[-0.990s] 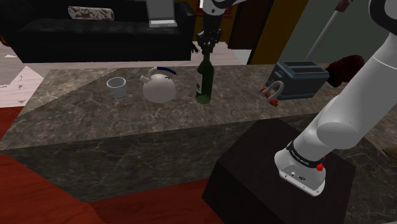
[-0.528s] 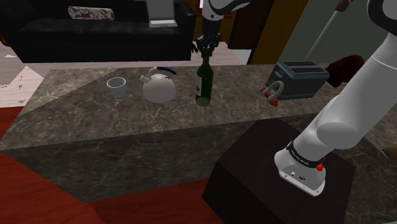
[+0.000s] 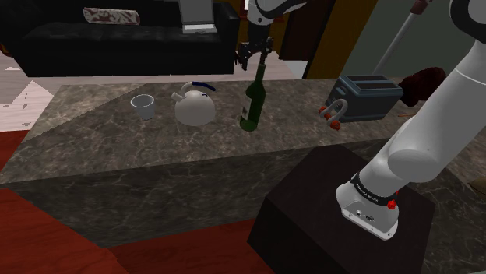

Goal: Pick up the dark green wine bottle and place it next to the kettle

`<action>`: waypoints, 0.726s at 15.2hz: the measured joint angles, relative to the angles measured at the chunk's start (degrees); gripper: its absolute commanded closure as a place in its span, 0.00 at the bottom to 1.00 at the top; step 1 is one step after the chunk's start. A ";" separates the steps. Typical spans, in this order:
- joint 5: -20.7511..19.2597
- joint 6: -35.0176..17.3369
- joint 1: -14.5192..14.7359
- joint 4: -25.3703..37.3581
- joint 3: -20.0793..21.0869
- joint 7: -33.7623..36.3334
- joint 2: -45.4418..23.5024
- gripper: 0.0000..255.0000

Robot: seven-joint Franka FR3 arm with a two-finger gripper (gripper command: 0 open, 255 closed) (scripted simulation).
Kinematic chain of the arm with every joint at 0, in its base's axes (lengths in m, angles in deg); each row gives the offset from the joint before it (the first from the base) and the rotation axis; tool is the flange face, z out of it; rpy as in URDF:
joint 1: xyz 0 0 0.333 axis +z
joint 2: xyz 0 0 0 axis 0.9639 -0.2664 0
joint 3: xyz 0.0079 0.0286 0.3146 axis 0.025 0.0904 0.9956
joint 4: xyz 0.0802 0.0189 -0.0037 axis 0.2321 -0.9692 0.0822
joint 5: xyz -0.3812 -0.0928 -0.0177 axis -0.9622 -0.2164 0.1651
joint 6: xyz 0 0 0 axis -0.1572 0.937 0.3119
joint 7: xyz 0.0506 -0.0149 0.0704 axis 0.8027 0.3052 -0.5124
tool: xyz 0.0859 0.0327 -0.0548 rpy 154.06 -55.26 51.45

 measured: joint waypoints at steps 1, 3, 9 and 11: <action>0.00 0.00 0.00 0.00 0.00 0.00 0.00 0.00; 0.05 2.20 0.07 2.11 0.07 -0.01 0.13 0.00; 0.22 6.93 0.14 5.72 0.14 -0.16 1.24 0.00; 0.22 7.00 0.14 5.78 0.14 -0.15 1.23 0.00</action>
